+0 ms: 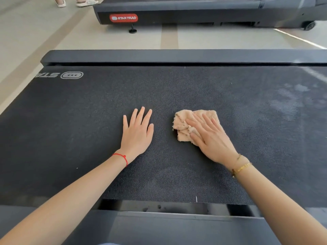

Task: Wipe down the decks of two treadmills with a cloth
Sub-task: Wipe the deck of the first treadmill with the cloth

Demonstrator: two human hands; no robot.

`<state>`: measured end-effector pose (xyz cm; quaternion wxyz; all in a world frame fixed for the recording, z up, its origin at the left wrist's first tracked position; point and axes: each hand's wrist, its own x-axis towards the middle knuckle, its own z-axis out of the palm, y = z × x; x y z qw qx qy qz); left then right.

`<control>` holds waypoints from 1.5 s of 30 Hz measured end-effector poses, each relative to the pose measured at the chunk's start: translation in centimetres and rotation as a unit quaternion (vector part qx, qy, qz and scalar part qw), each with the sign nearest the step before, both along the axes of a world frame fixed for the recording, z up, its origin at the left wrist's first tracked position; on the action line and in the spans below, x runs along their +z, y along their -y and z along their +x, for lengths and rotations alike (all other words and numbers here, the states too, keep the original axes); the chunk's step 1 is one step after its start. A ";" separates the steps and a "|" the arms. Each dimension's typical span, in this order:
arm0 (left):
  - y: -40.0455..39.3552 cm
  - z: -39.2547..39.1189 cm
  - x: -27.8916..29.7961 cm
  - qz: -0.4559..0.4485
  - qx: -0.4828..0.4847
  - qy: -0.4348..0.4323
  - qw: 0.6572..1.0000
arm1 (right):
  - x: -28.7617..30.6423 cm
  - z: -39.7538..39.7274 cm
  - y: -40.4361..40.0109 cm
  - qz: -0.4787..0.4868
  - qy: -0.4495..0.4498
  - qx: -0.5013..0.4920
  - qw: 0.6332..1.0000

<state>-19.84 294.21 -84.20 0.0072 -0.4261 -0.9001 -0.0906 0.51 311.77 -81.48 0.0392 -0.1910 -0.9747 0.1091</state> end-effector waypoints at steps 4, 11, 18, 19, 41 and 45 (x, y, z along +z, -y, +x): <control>0.3 0.4 0.1 -0.002 0.008 -0.001 1.000 | -0.5 -4.3 -2.7 0.017 0.034 -0.050 0.998; 0.3 0.4 -0.1 0.003 0.014 -0.004 1.000 | -0.6 -6.5 -2.7 -0.003 0.036 -0.068 0.997; 0.3 0.4 0.0 0.001 0.011 -0.001 1.000 | -1.0 -5.8 -3.1 0.011 0.042 -0.020 0.999; 0.3 0.4 0.0 -0.001 0.010 0.001 1.000 | -1.0 -6.5 -3.6 0.009 0.044 -0.028 0.999; 7.1 0.8 0.4 0.004 0.076 0.020 0.997 | -0.6 -8.7 3.4 0.036 0.029 0.240 0.970; 9.1 1.4 0.2 0.009 0.098 0.020 0.995 | -0.8 -8.8 3.3 0.045 0.028 0.240 0.969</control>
